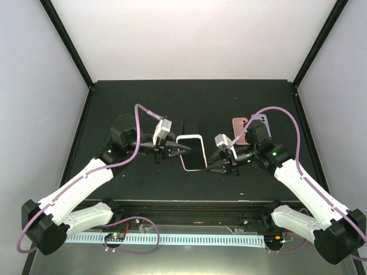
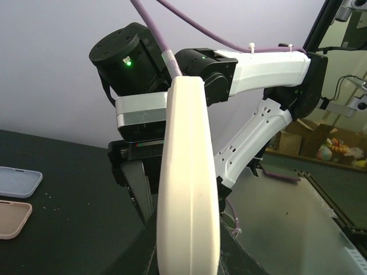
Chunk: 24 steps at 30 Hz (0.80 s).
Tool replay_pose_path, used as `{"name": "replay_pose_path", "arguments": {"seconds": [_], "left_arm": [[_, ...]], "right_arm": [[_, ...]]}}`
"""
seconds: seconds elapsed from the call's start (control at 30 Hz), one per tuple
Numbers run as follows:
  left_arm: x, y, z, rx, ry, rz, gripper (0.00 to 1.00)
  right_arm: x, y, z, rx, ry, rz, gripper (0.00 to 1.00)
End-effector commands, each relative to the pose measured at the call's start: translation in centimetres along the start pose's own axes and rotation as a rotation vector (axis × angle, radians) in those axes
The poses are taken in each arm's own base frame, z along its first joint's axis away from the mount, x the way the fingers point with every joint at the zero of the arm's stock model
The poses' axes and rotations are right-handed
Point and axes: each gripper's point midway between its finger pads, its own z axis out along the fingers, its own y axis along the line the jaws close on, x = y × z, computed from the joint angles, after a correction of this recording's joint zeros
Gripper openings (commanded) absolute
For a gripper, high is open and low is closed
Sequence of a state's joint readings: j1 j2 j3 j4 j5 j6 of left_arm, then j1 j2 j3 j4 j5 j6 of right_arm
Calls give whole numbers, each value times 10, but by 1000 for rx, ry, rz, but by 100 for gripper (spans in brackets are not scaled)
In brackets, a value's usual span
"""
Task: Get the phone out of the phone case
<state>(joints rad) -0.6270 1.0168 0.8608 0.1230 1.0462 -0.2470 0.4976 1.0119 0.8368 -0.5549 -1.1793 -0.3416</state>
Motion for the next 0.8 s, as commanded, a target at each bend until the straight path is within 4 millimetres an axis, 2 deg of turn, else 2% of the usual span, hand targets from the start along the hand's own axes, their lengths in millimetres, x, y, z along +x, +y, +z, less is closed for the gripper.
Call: {"name": "replay_pose_path", "arguments": {"seconds": [0.0, 0.13, 0.37, 0.77], "left_arm": [[-25, -23, -2, 87, -39, 80, 1], [-26, -31, -2, 136, -37, 74, 2], [-24, -45, -1, 209, -26, 64, 2], [-22, -47, 2, 223, -18, 56, 2]], "right_arm": [[-3, -17, -1, 79, 5, -24, 30], [-3, -14, -1, 66, 9, -41, 30], [-1, -23, -2, 113, 26, -46, 29], [-4, -32, -5, 183, 30, -56, 28]]}}
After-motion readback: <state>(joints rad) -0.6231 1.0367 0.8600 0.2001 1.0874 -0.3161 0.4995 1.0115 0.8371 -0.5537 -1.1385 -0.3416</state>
